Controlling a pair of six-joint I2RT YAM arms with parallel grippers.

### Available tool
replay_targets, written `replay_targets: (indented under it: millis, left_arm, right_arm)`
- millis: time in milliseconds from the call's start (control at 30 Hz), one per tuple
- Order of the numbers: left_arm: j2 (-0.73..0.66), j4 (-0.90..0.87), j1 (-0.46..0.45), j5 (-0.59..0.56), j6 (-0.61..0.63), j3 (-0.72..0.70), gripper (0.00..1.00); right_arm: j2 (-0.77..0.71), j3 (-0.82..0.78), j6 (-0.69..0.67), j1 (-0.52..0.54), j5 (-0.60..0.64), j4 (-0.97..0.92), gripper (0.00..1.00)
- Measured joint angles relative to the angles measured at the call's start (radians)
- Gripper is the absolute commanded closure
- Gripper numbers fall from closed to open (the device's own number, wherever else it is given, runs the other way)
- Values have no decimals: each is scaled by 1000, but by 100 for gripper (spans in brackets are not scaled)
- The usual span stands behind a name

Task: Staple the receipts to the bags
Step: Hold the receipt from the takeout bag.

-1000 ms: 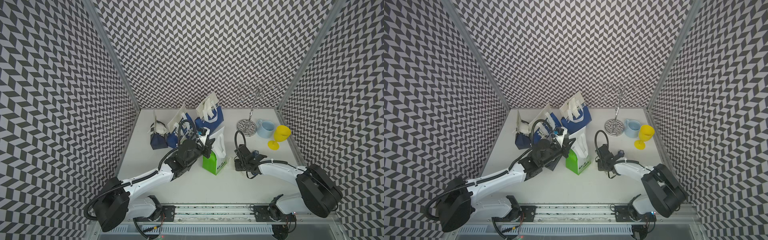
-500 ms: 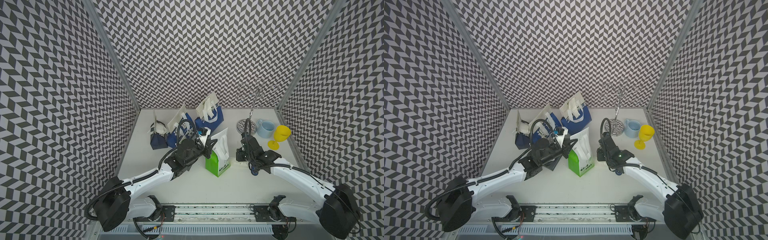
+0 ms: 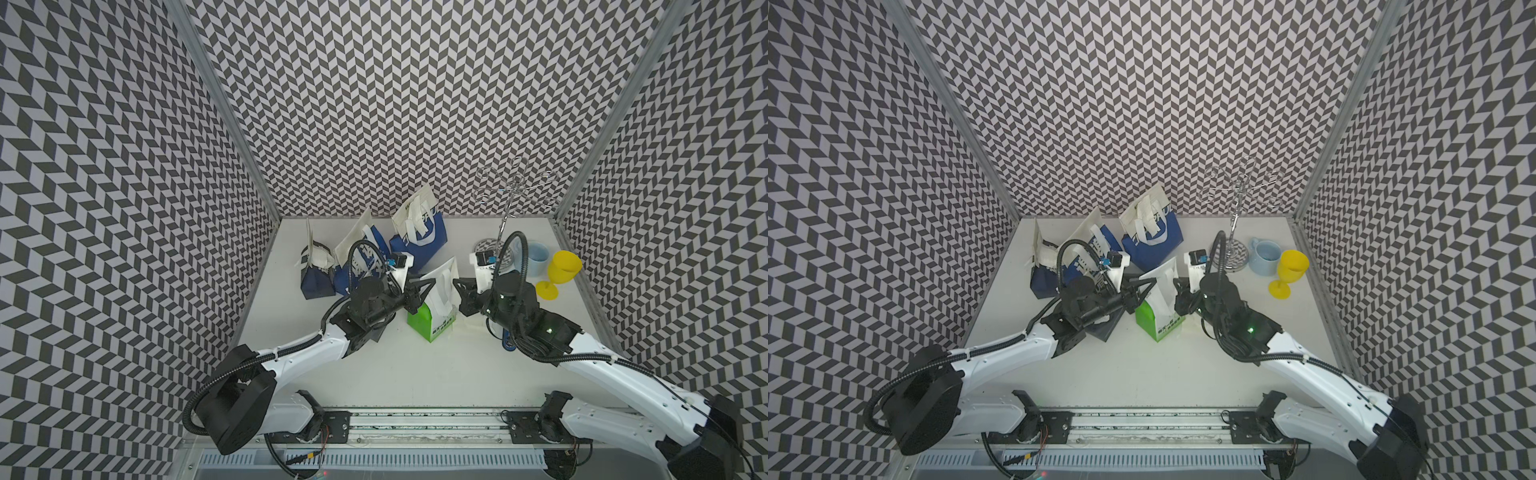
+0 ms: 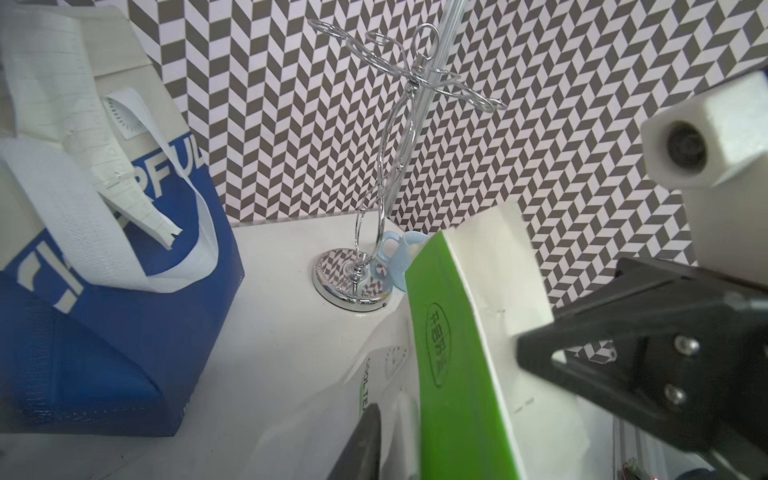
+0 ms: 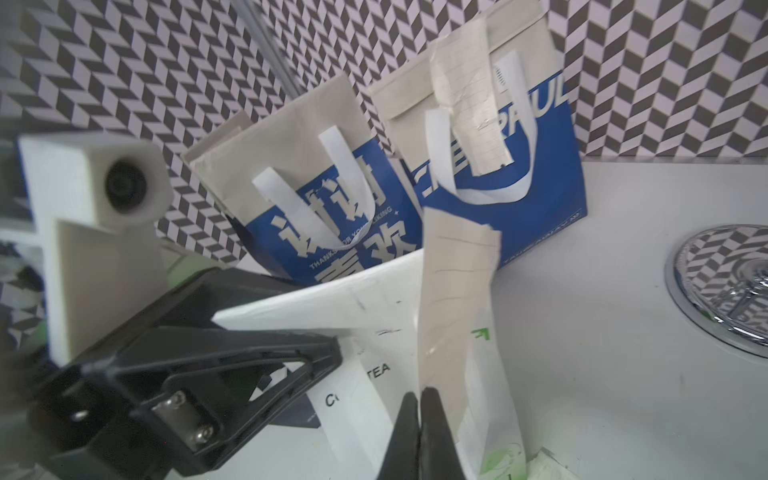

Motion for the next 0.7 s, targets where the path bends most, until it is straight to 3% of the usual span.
replay_targets:
  millis: [300,467,700]
  left_arm:
    - [-19,4,0,41,-15,-2,60]
    - [-19,-21,0,53,-13,3,52]
    - [-4,-98,0,70,8,58,51]
  right_arm:
    - [60,-29,-84,43,4,89,100]
    - [61,-47,-126,69,13,127,100]
    - [89,-47,-194,125,81,151,100]
